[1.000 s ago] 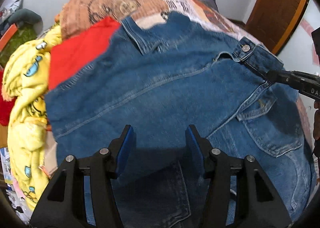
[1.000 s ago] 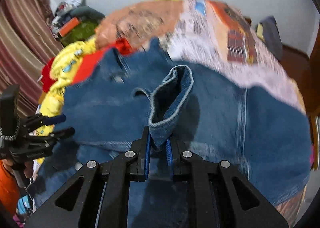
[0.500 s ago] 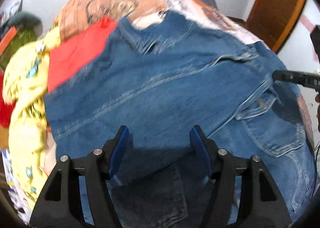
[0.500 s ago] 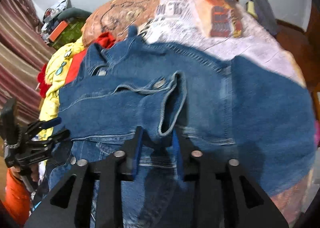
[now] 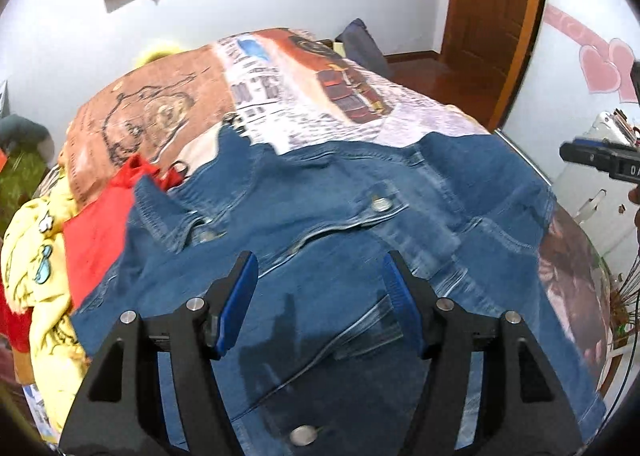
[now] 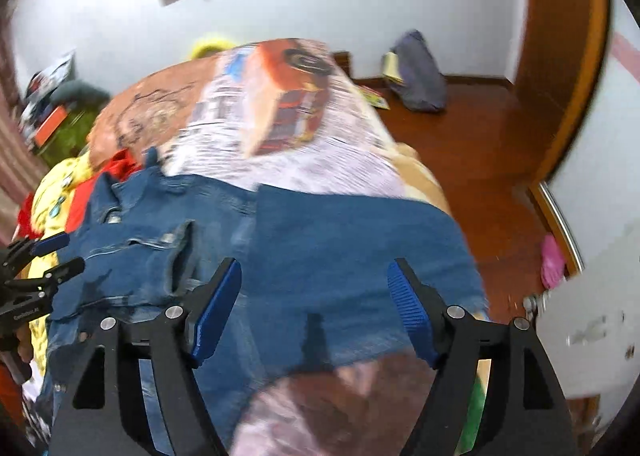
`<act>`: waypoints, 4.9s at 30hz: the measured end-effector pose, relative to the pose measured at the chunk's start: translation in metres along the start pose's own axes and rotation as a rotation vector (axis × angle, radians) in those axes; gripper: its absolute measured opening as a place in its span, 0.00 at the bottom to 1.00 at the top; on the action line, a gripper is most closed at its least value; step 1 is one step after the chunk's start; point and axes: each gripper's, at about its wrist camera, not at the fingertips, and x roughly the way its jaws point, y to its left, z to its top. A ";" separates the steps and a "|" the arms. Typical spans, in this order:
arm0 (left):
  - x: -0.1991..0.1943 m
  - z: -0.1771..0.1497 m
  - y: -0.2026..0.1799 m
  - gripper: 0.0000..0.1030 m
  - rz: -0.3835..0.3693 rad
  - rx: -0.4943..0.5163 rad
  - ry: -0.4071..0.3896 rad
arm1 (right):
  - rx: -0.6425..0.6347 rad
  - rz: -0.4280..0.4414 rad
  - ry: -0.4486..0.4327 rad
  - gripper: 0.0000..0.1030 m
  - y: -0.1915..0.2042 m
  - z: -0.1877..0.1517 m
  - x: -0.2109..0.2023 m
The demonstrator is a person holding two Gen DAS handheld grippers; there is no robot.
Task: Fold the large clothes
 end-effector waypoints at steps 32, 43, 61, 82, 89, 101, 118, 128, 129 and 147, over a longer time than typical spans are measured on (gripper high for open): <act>0.034 -0.009 -0.011 0.62 -0.019 -0.023 0.062 | 0.529 -0.054 0.094 0.22 -0.128 -0.021 0.091; 0.002 -0.012 0.004 0.62 -0.001 -0.051 -0.003 | 0.379 -0.047 -0.107 0.14 -0.086 0.020 0.018; -0.043 -0.037 0.056 0.62 0.055 -0.133 -0.076 | 0.041 0.361 -0.154 0.10 0.132 0.062 0.010; -0.050 -0.066 0.082 0.62 0.098 -0.137 -0.032 | -0.219 0.387 0.258 0.14 0.209 -0.027 0.087; -0.052 -0.036 0.043 0.62 0.087 -0.003 -0.065 | -0.228 0.363 0.218 0.30 0.167 -0.022 0.049; 0.003 0.022 -0.063 0.62 0.042 0.245 -0.032 | -0.195 0.063 -0.040 0.44 0.066 -0.006 -0.012; 0.113 0.034 -0.118 0.62 -0.084 0.282 0.193 | -0.100 0.105 0.110 0.44 0.023 -0.034 0.048; 0.089 0.046 -0.109 0.18 -0.102 0.239 0.024 | -0.118 0.105 0.119 0.44 0.032 -0.034 0.052; 0.079 0.050 -0.102 0.16 -0.111 0.206 -0.002 | -0.124 0.102 0.116 0.44 0.034 -0.033 0.050; -0.091 0.047 0.101 0.12 0.080 -0.141 -0.303 | -0.217 0.120 0.038 0.57 0.096 0.008 0.043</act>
